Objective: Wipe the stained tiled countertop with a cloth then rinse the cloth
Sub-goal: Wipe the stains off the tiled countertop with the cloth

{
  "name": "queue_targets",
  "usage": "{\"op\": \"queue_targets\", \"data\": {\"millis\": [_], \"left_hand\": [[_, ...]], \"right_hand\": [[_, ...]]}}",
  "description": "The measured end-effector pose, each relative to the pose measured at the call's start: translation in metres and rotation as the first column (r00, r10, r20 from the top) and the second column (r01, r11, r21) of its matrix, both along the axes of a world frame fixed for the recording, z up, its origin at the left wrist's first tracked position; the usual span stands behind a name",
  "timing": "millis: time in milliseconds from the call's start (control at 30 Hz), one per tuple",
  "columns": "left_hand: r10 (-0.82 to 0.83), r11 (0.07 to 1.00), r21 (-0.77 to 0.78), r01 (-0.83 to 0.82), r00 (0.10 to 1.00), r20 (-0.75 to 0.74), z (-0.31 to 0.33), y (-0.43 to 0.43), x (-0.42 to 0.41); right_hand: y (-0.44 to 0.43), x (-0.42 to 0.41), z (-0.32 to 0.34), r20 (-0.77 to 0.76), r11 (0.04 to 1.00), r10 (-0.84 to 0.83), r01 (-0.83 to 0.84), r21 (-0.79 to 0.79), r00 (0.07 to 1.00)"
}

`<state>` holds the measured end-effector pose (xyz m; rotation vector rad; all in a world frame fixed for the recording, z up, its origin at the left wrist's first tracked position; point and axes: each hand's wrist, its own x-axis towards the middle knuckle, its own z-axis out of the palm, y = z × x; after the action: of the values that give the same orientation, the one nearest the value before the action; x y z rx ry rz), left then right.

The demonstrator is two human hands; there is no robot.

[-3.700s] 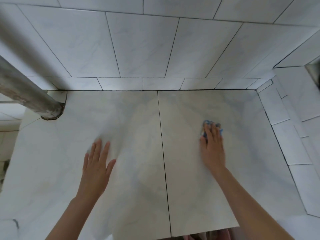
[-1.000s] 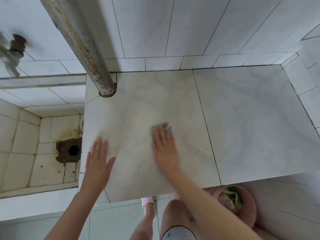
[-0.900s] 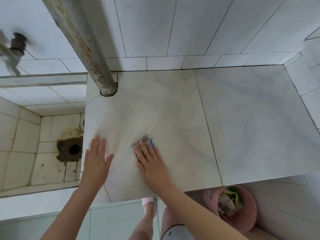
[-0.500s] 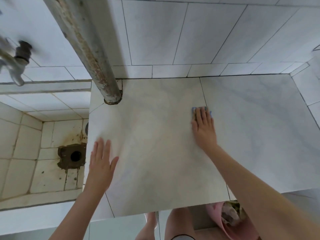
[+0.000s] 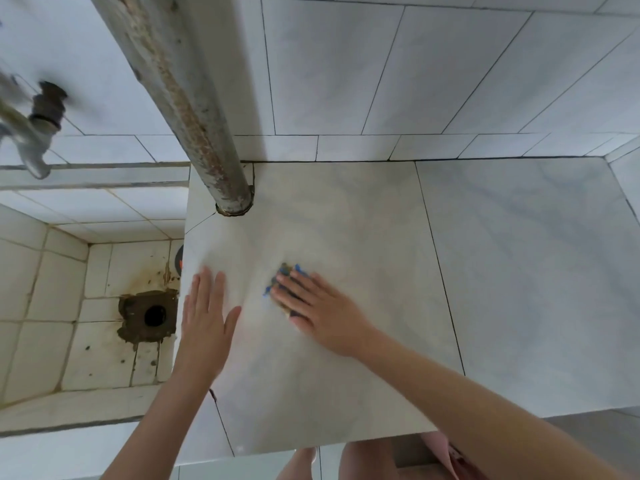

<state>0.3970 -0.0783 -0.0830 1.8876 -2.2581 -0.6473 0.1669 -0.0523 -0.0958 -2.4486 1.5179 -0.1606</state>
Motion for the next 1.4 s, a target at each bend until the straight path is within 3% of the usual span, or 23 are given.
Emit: {"op": "queue_targets", "data": {"millis": [67, 133, 233, 400, 433, 500, 567, 700, 767, 833, 933, 1033, 1100, 1233, 1400], "left_hand": [[0.005, 1.000, -0.003, -0.005, 1.000, 0.008, 0.001, -0.006, -0.001], [0.008, 1.000, 0.003, -0.008, 1.000, 0.004, 0.001, -0.011, -0.003], [0.009, 1.000, 0.001, -0.009, 1.000, -0.018, 0.000, -0.014, -0.007], [0.014, 1.000, -0.010, -0.014, 1.000, -0.005, -0.004, -0.012, -0.006], [0.014, 1.000, -0.015, -0.014, 1.000, -0.004, -0.004, -0.011, -0.007], [0.014, 1.000, -0.016, -0.014, 1.000, 0.004, -0.004, -0.011, -0.008], [0.022, 1.000, -0.014, -0.022, 1.000, 0.001, -0.004, -0.011, -0.009], [0.033, 0.999, -0.017, -0.033, 0.999, 0.012, -0.003, -0.012, -0.009], [0.038, 0.999, -0.012, -0.038, 0.999, 0.013, -0.003, -0.011, -0.010], [0.035, 0.999, -0.010, -0.035, 0.999, 0.008, -0.002, -0.012, -0.009], [0.024, 1.000, 0.007, -0.024, 1.000, 0.017, 0.000, -0.011, -0.009], [0.037, 0.999, 0.006, -0.037, 0.999, 0.013, 0.001, -0.011, -0.010], [0.043, 0.999, 0.002, -0.043, 0.999, 0.000, 0.001, -0.011, -0.011], [0.041, 0.999, -0.002, -0.041, 0.999, -0.012, 0.000, -0.011, -0.009], [0.019, 0.999, -0.031, -0.019, 1.000, 0.002, -0.001, -0.007, -0.004]], "right_hand": [[-0.026, -0.038, -0.004, -0.018, 0.993, -0.112, 0.112, 0.025, 0.994], [-0.057, -0.082, -0.004, -0.019, 0.933, -0.357, 0.358, 0.023, 0.934], [-0.098, -0.134, 0.003, -0.064, 0.766, -0.640, 0.642, 0.023, 0.766], [-0.144, -0.133, 0.004, -0.059, 0.501, -0.862, 0.864, 0.044, 0.503], [-0.151, -0.120, 0.003, -0.059, 0.525, -0.849, 0.851, 0.002, 0.525], [-0.163, -0.082, 0.000, -0.047, 0.692, -0.722, 0.720, -0.062, 0.690], [-0.165, -0.034, -0.003, 0.005, 0.833, -0.552, 0.552, -0.031, 0.834], [-0.133, 0.041, 0.000, 0.039, 0.977, -0.210, 0.208, 0.049, 0.977], [-0.113, 0.035, 0.003, 0.031, 0.994, -0.099, 0.098, 0.038, 0.995], [-0.108, 0.007, -0.001, -0.018, 0.996, -0.091, 0.091, -0.027, 0.996], [-0.123, -0.052, -0.004, -0.105, 0.956, -0.280, 0.267, -0.123, 0.954], [-0.140, -0.079, 0.005, -0.113, 0.905, -0.424, 0.425, -0.018, 0.898], [-0.151, -0.069, 0.006, -0.108, 0.924, -0.376, 0.381, 0.022, 0.920], [-0.187, -0.020, 0.009, -0.121, 0.990, -0.134, 0.137, 0.020, 0.984], [-0.216, -0.003, 0.008, -0.136, 0.997, -0.075, 0.079, 0.020, 0.988]]}}
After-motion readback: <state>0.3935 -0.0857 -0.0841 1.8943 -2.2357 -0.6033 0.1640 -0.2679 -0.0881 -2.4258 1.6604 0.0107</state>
